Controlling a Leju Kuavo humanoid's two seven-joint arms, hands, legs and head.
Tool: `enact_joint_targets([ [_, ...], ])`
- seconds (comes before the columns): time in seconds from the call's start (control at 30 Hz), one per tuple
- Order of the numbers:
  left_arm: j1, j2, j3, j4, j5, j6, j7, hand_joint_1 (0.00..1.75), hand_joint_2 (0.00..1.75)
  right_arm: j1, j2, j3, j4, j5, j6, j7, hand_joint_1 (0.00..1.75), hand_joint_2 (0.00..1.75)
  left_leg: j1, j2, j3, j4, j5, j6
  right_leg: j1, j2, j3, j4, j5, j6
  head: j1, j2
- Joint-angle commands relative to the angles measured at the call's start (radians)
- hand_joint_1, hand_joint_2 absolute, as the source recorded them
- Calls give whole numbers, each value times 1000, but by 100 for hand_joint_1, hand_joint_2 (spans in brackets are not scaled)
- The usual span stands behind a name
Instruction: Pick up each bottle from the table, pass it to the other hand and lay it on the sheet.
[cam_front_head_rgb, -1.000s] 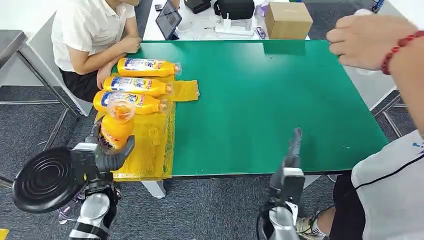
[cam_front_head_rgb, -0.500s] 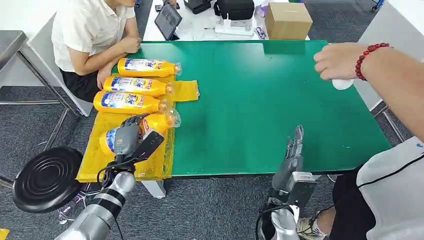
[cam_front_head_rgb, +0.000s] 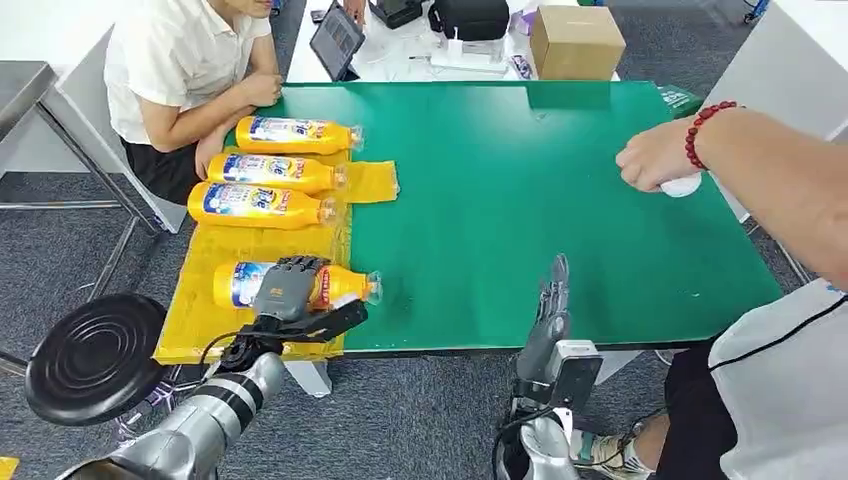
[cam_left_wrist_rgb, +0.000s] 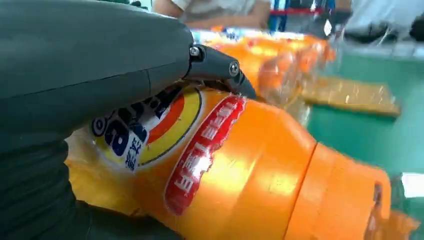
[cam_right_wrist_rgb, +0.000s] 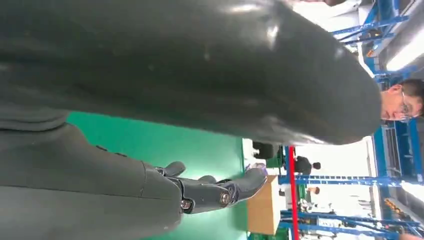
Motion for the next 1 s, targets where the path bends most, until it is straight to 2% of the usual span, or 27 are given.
enact_joint_targets([
  [0.03,-55,-31,-29,190,5,-206,96,0,175,-45,-4,1,121,-11,31,4,0,0,0,1,7,-2,0,-1,0,1,7,-2,0,-2,0,0],
  [0.17,-53,-25,-23,189,13,-292,88,0,175,-53,-9,-9,135,-13,44,7,0,0,1,3,10,-3,0,-2,1,3,9,-3,1,-3,0,0],
  [0.27,-59,-32,27,174,56,-274,71,0,175,-59,-9,-15,134,-5,47,7,0,0,1,4,13,-4,0,-3,1,4,11,-4,1,-3,0,0],
  [0.4,-64,-34,34,173,64,-286,69,0,175,-59,-9,-16,134,-5,47,8,0,0,1,1,15,-3,0,-2,1,2,13,-3,0,-3,0,0],
  [0.47,-60,-29,67,154,117,-353,-10,0,175,-53,-12,-7,135,5,45,6,0,0,0,1,15,-2,-1,-1,0,2,13,-2,0,-2,0,0],
  [0.57,-36,-37,133,96,222,-356,-82,0,175,-37,-11,-9,123,8,31,1,0,0,0,1,15,-3,0,-1,0,2,14,-2,0,-2,0,0],
  [0.73,40,-60,139,-92,321,-147,-148,0,175,-2,-11,-28,84,-2,10,1,0,0,0,-4,14,-2,0,-1,1,-2,14,-3,0,-2,0,0],
  [1.0,50,-55,129,-111,325,-149,-142,0,175,3,-12,-28,77,-3,12,2,0,0,0,-3,9,-1,-1,-1,0,-1,9,-1,-1,-2,0,0],
])
